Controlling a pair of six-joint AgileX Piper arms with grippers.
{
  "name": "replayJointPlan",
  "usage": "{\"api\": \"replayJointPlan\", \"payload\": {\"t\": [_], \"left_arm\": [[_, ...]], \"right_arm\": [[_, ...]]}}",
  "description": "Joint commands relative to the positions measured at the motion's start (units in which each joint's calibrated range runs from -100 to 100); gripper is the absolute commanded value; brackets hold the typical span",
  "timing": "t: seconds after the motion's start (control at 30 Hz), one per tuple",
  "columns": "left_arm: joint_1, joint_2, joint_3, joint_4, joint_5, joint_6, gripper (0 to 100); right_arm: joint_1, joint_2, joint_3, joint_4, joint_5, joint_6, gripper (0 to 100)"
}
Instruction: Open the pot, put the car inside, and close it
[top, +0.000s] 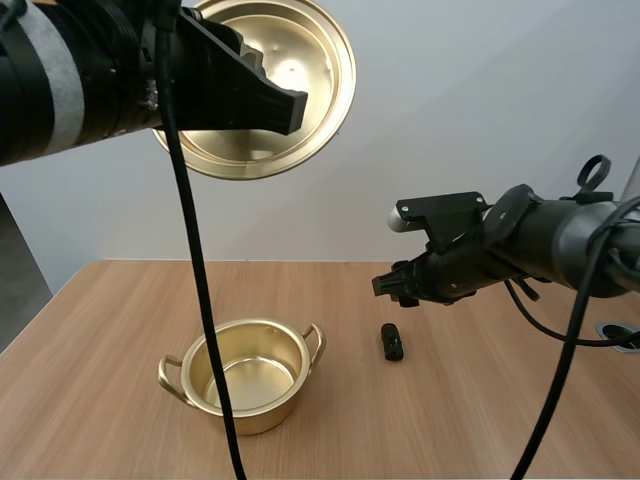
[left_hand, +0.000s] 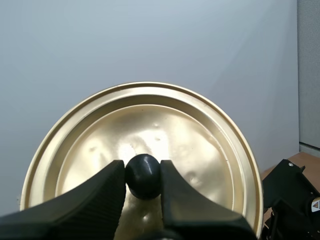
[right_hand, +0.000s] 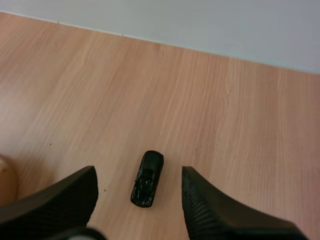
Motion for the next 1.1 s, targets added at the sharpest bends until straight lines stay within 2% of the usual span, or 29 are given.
{"api": "replayJointPlan", "payload": {"t": [0.0, 0.2, 0.47, 1.07], "left_arm": [[0.05, 0.03, -0.05, -0.08, -0.02, -0.01, 0], [0.05, 0.03, -0.05, -0.08, -0.02, -0.01, 0], [0.03, 0.03, -0.05, -0.08, 0.47, -0.01, 0], [0.03, 0.03, -0.05, 0.58, 0.47, -0.01, 0]], "right_arm": [[-0.05, 2.79, -0.29, 0.16, 0.11, -0.05, 84], [-0.05, 5.35, -0.44, 0.16, 0.13, -0.58, 84], [-0.05, 10.05, -0.44, 5.57, 1.08, -7.03, 79], [-0.05, 21.52, -0.44, 7.06, -1.86, -12.44, 79]]}}
